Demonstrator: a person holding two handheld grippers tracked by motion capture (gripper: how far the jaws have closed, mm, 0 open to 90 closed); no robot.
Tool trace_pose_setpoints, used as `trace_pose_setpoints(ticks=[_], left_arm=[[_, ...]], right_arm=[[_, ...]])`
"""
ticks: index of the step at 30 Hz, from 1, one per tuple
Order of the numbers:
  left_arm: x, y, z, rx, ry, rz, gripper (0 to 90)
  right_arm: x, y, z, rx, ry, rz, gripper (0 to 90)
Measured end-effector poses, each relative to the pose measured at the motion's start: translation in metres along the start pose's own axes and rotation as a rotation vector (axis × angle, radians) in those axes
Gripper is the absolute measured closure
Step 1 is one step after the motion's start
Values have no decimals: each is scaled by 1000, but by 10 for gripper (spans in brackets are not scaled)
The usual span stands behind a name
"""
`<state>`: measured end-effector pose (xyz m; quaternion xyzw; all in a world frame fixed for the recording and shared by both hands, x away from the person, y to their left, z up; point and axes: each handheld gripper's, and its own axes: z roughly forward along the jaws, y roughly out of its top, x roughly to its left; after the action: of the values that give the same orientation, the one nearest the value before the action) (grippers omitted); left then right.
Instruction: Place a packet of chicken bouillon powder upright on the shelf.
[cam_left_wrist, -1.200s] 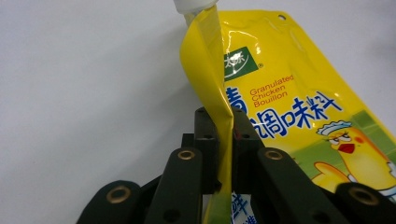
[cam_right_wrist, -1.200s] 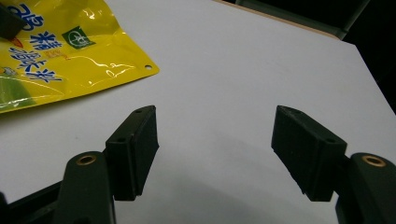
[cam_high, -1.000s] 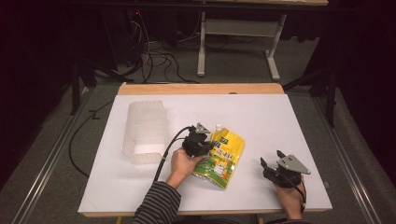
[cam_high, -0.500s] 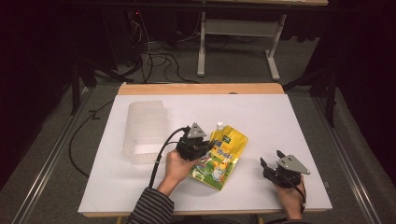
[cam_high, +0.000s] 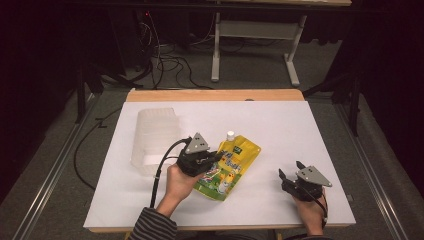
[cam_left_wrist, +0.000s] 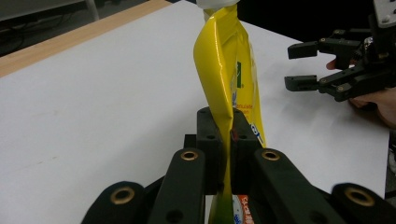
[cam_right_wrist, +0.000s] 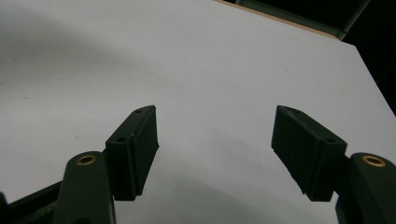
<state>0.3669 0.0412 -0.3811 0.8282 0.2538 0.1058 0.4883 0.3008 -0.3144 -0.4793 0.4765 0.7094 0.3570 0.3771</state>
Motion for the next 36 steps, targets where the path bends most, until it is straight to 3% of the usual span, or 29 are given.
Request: trace_pose_setpoints(ticks=[18, 36], left_arm=[[13, -1, -28, -61, 23, -28, 874], [32, -1, -64, -130, 76, -82, 875]], right_arm=[[0, 0, 1, 9, 0, 3, 319], [0, 0, 1, 10, 0, 3, 320]])
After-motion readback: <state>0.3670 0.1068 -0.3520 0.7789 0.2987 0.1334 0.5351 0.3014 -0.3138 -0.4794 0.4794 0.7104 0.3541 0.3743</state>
